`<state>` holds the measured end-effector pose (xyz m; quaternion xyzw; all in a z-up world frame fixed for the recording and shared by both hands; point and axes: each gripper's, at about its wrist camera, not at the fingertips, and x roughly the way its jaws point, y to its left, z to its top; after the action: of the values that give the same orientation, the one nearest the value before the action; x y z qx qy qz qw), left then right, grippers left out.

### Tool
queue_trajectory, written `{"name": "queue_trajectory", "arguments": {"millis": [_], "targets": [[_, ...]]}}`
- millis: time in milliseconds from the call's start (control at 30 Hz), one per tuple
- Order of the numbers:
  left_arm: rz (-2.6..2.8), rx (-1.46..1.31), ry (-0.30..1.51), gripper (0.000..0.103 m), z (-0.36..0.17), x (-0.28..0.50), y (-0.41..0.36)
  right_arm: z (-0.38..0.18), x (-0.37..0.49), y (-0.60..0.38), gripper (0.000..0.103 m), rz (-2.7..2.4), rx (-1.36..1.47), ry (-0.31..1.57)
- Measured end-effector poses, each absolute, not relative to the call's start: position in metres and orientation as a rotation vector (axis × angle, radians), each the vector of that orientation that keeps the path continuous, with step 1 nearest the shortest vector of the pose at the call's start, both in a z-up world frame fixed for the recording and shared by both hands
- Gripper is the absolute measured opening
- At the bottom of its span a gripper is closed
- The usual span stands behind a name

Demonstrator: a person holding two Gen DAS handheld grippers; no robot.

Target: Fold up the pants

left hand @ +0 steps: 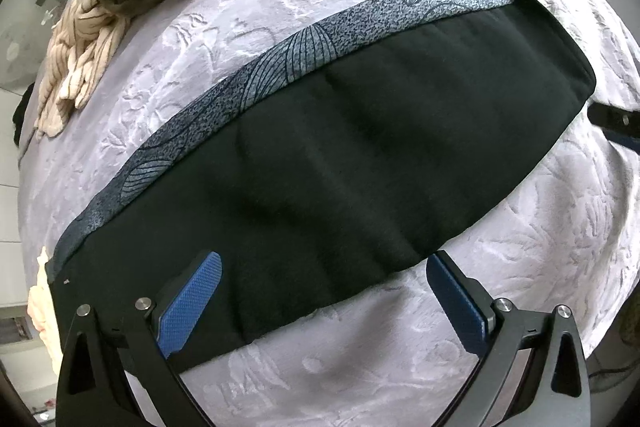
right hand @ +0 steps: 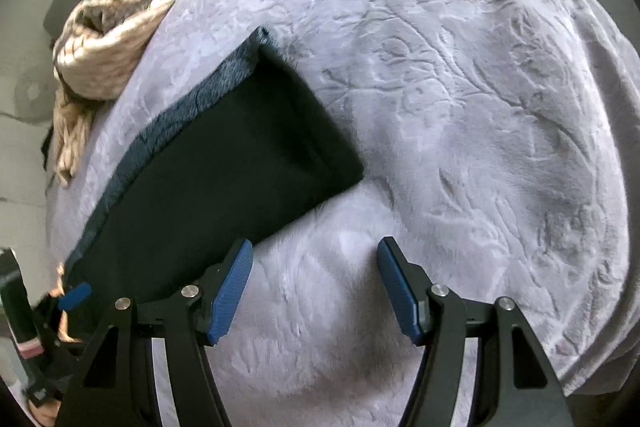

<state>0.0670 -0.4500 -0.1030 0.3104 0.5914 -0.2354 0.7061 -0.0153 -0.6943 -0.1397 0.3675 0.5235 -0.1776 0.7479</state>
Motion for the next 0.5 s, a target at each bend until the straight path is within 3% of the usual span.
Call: {"name": "queue_trajectory", "arguments": {"millis": [133,167,233,300,367,500], "targets": [[-0.520,0.692,1.314,0.103,-0.103,0.068,-0.449,-0.143,-0.012,-0.707,0.067,-0.396,0.875,1.071],[-0.518,0.690,1.314,0.103,-0.103,0.069,-0.449,-0.144,-0.013,-0.709,0.063,-0.394,0.901,1.056],[-0.514,0.686,1.313,0.103,-0.102,0.070,-0.448,-0.151,-0.011,-0.717,0.051,-0.385,0.975,1.042],[-0.507,0.674,1.304,0.103,-0.100,0.073,-0.447,-0.159,-0.008,-0.721,0.020,-0.382,1.017,1.050],[-0.502,0.652,1.289,0.103,-0.097,0.077,-0.446,-0.156,-0.007,-0.721,0.014,-0.358,1.039,1.023],[-0.491,0.651,1.305,0.103,-0.106,0.083,-0.447,-0.138,-0.002,-0.715,0.013,-0.338,0.921,1.003]]}}
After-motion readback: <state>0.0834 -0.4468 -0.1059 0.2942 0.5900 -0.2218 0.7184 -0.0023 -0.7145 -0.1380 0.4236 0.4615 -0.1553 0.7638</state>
